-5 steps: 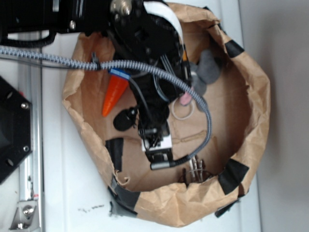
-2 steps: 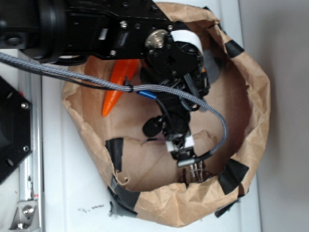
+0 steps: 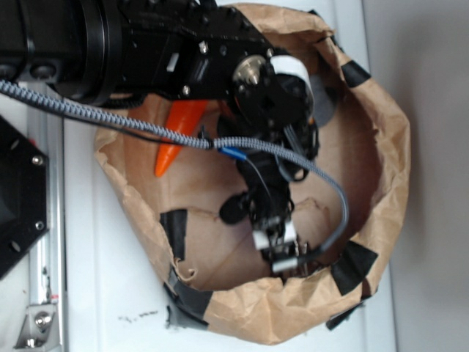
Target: Grab the silver keys.
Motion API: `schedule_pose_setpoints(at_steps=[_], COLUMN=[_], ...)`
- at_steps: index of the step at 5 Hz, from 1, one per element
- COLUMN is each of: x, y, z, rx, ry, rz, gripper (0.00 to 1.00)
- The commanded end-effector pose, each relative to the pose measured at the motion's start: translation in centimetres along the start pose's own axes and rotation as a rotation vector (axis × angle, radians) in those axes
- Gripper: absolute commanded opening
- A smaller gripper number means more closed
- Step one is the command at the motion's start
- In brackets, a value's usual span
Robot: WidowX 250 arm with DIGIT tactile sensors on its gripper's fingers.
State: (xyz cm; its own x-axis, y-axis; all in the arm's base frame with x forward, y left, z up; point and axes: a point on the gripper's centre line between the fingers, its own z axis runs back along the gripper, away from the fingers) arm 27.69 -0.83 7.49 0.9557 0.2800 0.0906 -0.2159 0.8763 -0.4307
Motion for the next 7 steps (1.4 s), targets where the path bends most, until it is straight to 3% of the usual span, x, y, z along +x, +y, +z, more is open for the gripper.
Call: schedule_pose_setpoints(at_steps=[1, 6, 7], x=[1.5, 1.5, 1.5], y=[-2.7, -4.6, -5.1], z=[-0.2, -5.3, -5.5], rx=[-0.013, -0.074, -0.085], ry=[-0.035, 0.077, 0.077], rz=[-0.009, -0.105, -0.112], gripper=[1.00, 1.00, 0.75])
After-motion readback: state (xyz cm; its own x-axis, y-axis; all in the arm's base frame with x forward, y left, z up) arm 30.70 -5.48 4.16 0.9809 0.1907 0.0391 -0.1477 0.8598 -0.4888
